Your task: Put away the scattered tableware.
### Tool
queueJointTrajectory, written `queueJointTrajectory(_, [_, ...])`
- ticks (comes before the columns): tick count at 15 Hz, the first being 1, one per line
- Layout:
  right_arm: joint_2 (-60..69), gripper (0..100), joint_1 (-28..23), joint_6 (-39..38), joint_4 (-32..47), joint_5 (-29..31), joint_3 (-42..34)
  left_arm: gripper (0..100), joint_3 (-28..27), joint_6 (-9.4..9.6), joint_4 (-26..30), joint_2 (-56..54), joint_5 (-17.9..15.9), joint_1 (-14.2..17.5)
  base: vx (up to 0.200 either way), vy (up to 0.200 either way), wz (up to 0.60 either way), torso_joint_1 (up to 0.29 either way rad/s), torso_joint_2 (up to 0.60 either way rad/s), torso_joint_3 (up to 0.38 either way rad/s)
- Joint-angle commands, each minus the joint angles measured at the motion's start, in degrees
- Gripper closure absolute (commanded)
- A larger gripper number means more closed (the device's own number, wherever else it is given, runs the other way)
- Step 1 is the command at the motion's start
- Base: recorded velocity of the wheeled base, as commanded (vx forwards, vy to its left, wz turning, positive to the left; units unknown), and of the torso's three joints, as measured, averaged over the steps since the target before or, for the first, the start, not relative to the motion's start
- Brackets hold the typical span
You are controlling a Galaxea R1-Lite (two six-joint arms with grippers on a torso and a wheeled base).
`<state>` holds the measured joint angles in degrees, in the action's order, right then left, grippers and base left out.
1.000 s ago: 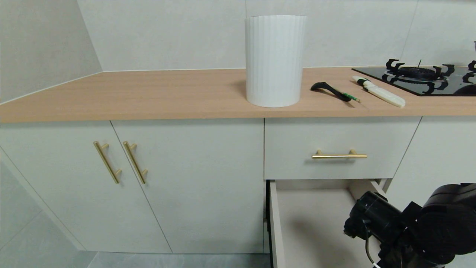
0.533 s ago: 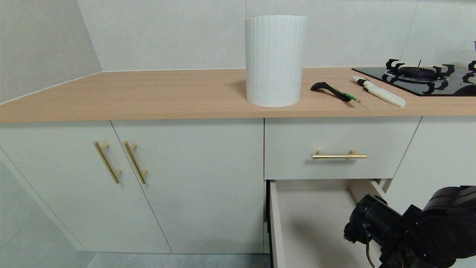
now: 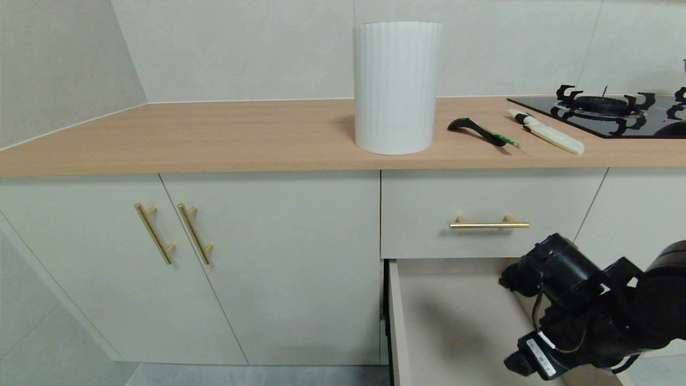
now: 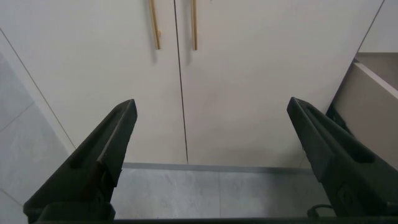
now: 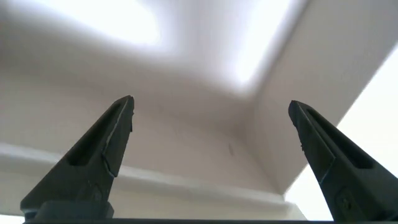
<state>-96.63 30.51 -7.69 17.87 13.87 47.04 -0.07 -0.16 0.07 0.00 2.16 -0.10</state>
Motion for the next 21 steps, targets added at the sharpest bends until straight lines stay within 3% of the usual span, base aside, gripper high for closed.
queueJointTrajectory(1, [7.4, 0, -1.7, -1.4, -3.4, -1.4, 0.9, 0, 0.0, -0.02, 0.0, 0.1, 0.0, 0.0, 0.0, 0.0, 0.0, 0.0, 0.0, 0.0])
queueJointTrajectory(10, [12.9, 0, -3.4, -2.6, -10.1, -2.8, -1.3, 0, 0.0, -0.02, 0.0, 0.1, 0.0, 0.0, 0.0, 0.0, 0.0, 0.0, 0.0, 0.0])
queueJointTrajectory(15, [12.8, 0, -3.4, -2.5, -10.1, -2.7, -1.3, 0, 0.0, -0.02, 0.0, 0.1, 0.0, 0.0, 0.0, 0.0, 0.0, 0.0, 0.0, 0.0])
queueJointTrajectory(21, [12.7, 0, -3.4, -2.5, -10.2, -2.6, -1.5, 0, 0.0, -0.02, 0.0, 0.1, 0.0, 0.0, 0.0, 0.0, 0.0, 0.085, -0.28, -0.229])
